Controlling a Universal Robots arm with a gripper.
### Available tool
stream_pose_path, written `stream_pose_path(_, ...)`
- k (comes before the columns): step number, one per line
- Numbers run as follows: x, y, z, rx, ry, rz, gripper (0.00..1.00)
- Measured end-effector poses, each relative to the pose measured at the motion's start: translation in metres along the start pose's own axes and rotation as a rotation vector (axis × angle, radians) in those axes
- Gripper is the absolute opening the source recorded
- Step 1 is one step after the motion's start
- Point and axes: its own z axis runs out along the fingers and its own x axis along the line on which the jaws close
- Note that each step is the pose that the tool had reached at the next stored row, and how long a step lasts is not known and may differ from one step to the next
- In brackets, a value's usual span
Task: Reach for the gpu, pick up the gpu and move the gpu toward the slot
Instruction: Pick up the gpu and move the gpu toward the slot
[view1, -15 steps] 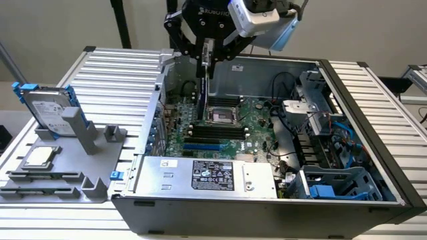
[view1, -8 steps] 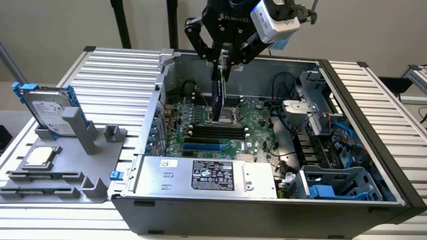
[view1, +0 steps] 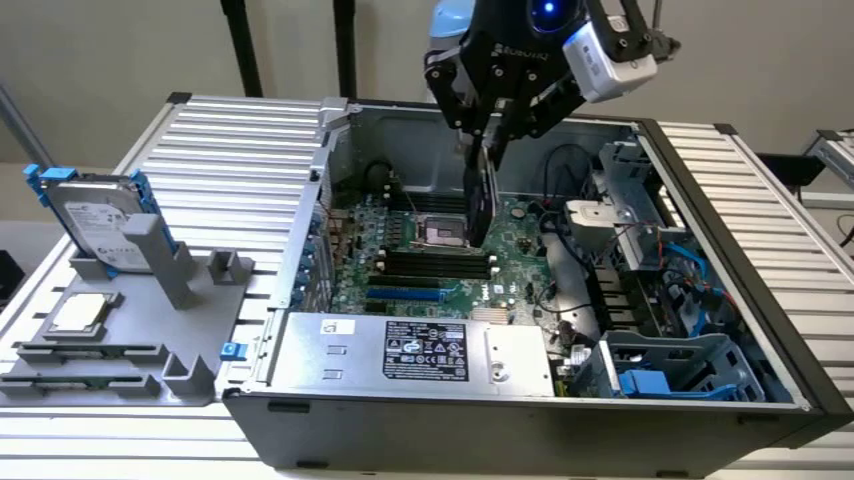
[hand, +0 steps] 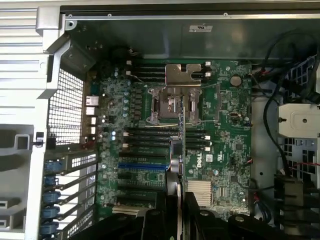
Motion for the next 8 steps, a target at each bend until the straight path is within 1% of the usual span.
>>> stream_pose_path(1, -0.0023, 0.0, -0.0002, 0.0001, 0.0005, 0.0, 0.26)
stream_pose_path(2, -0.0027, 0.0, -0.0002, 0.0, 0.0022, 0.0, 0.26)
stream_pose_path(8, -0.0027, 0.0001, -0.0002, 0.0, 0.0023, 0.0, 0.26)
